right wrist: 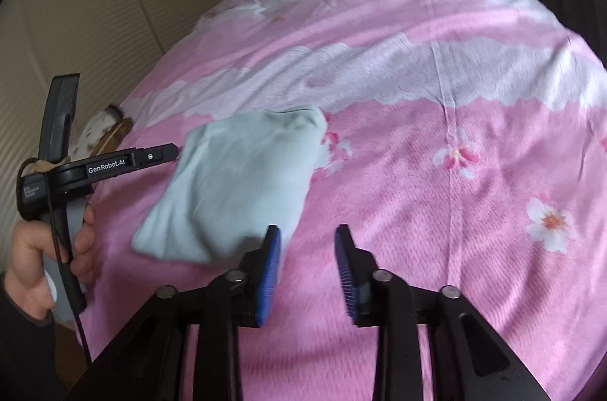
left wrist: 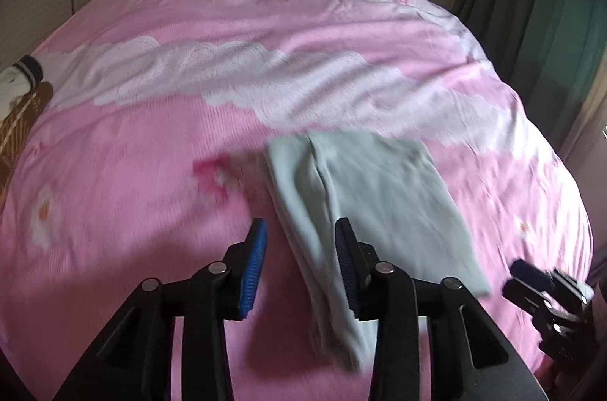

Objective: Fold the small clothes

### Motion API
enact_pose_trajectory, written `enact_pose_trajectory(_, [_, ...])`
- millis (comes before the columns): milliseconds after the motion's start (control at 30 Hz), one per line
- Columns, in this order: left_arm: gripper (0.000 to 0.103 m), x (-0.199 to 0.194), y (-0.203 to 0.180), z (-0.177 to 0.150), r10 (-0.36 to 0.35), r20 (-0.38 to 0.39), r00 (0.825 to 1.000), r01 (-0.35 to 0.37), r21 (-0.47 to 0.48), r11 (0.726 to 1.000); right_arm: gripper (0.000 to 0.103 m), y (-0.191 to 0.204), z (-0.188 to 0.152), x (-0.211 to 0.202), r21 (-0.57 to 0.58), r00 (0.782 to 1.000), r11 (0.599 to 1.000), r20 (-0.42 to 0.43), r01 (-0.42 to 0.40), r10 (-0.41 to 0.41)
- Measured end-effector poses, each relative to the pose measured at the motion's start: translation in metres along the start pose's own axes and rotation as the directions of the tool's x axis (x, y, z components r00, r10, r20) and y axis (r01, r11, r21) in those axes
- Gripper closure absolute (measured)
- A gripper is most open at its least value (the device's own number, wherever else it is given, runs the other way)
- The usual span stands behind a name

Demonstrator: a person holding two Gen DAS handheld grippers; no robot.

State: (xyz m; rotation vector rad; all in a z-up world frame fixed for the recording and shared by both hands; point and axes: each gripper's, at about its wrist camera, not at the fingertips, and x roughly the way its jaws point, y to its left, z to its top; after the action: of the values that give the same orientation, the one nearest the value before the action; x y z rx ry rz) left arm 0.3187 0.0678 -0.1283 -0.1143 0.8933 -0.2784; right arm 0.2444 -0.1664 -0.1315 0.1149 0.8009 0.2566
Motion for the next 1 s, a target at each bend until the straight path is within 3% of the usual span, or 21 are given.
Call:
enact_pose_trajectory(200, [0.064, -0.012, -0.018, -0.043, -0.030, -0.050, 0.998, 0.031, 0.021, 0.999, 0.066, 0.022, -0.017, 0.002, -0.106, 1.000, 0.994, -0.021, 0.012, -0.015])
enact_pose_trajectory(333, [0.064, 0.002, -0.020, -0.054, 0.002, -0.088, 0.996, 0.000, 0.025, 1.000, 0.066, 0.025, -0.018, 0.020, -0.121, 0.998, 0.992, -0.044, 0.034, -0.039])
enact_pose_trajectory(400, [0.066, 0.004, -0.014, -0.053, 0.000, -0.086, 0.996, 0.000, -0.001, 1.000, 0.072, 0.021, -0.017, 0.026, -0.103, 0.997, 0.993, -0.042, 0.056, -0.060])
enact_pose_trajectory(433, [0.072, 0.004, -0.010, -0.052, 0.000, -0.077, 0.997, -0.001, -0.019, 1.000, 0.087, 0.017, -0.015, 0.029, -0.085, 0.997, 0.995, -0.047, 0.053, -0.058])
enact_pose_trajectory(467, [0.074, 0.003, -0.006, -0.050, -0.001, -0.068, 0.998, -0.001, -0.033, 0.999, 0.095, 0.014, -0.014, 0.030, -0.067, 0.997, 0.997, -0.058, 0.042, -0.046])
enact_pose_trajectory(800, [0.072, -0.003, 0.000, -0.053, 0.011, -0.061, 0.998, -0.015, -0.070, 0.997, 0.097, -0.002, -0.032, 0.032, -0.019, 0.992, 0.998, -0.114, 0.057, -0.059])
enact_pose_trajectory(900, [0.054, -0.018, -0.004, -0.052, -0.020, -0.032, 0.999, 0.018, -0.086, 0.996, 0.092, -0.007, -0.029, 0.016, -0.009, 0.996, 0.999, -0.082, 0.030, -0.031])
enact_pose_trajectory(933, [0.047, -0.021, -0.005, -0.051, -0.030, -0.022, 0.999, 0.028, -0.093, 0.995, 0.083, -0.009, -0.027, 0.011, -0.007, 0.997, 1.000, -0.069, 0.025, -0.026])
enact_pose_trajectory(967, [0.046, -0.023, -0.007, -0.050, -0.042, -0.012, 0.999, 0.040, -0.100, 0.994, 0.069, -0.011, -0.025, 0.006, -0.005, 0.999, 1.000, -0.051, 0.017, -0.017])
enact_pose_trajectory(1000, [0.045, -0.023, -0.008, -0.048, -0.047, -0.008, 0.999, 0.046, -0.102, 0.994, 0.061, -0.014, -0.020, 0.000, 0.000, 1.000, 1.000, -0.025, 0.005, -0.005])
